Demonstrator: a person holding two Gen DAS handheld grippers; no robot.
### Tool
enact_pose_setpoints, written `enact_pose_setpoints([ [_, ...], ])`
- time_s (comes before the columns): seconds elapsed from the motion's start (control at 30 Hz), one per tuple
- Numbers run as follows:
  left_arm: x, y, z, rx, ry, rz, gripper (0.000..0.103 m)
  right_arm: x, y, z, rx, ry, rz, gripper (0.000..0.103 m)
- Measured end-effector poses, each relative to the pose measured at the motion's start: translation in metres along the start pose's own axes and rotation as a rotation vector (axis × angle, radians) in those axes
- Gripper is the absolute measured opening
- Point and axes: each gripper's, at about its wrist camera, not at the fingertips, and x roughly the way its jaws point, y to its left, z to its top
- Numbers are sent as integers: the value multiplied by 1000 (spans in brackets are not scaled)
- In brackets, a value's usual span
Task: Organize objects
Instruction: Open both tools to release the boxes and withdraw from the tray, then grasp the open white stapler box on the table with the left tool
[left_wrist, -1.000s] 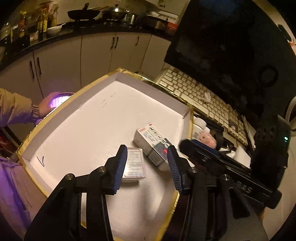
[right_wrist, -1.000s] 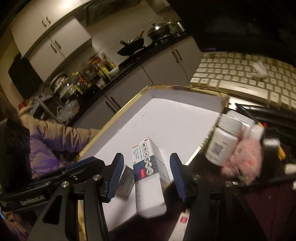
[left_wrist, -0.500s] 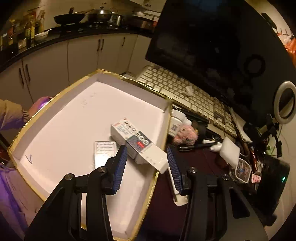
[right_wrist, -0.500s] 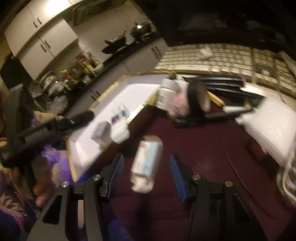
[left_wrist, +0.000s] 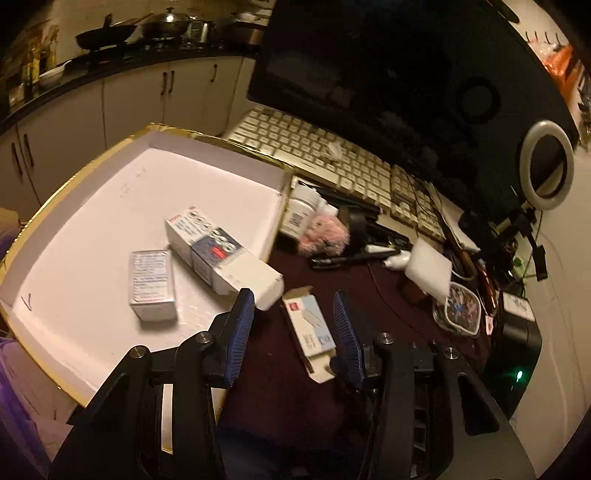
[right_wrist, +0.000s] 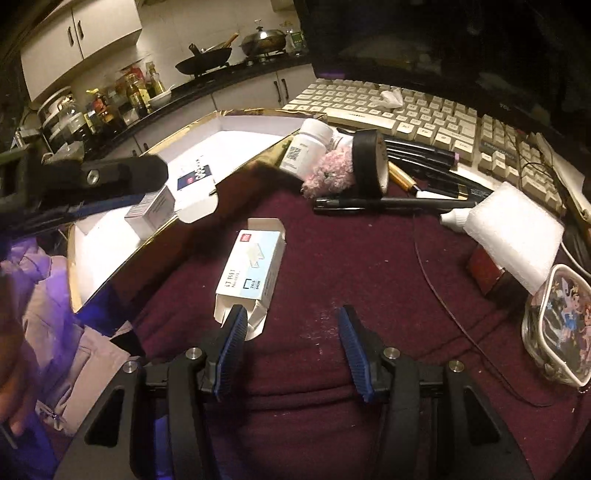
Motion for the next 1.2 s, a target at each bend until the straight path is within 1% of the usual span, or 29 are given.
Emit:
enact_pose_setpoints([
  [0.13, 2, -7, -2, 11, 10, -12, 45, -14, -13, -1, 60, -41, 72, 52],
  [0.27, 3, -13, -6, 25, 23, -16, 45, -32, -29, -1, 118, -89, 107, 52],
  [0.33, 3, -18, -9, 36, 30, -15, 45, -39, -36, -1, 133, -105, 98, 52],
  [0.47, 5, -24, -20, 52, 52, -12, 45, -47, -49, -6, 169, -106, 59, 52],
  [0.67, 19, -33, -35, 73, 118, -22, 45, -53, -65, -19, 209, -102, 25, 52],
  [0.83, 30, -36, -33, 64, 123, 18, 45, -52, -74, -24, 234, -95, 12, 52],
  [0.97, 49, -35, -30, 66, 157, 102, 45, -54, -77, -23, 239, -101, 5, 52],
  [1.07, 59, -31, -31, 62, 180, 108, 45, -54, -76, -24, 241, -95, 5, 52],
  [1.2, 67, -30, -29, 78, 183, 127, 45, -51, -76, -26, 242, -84, 1, 52],
])
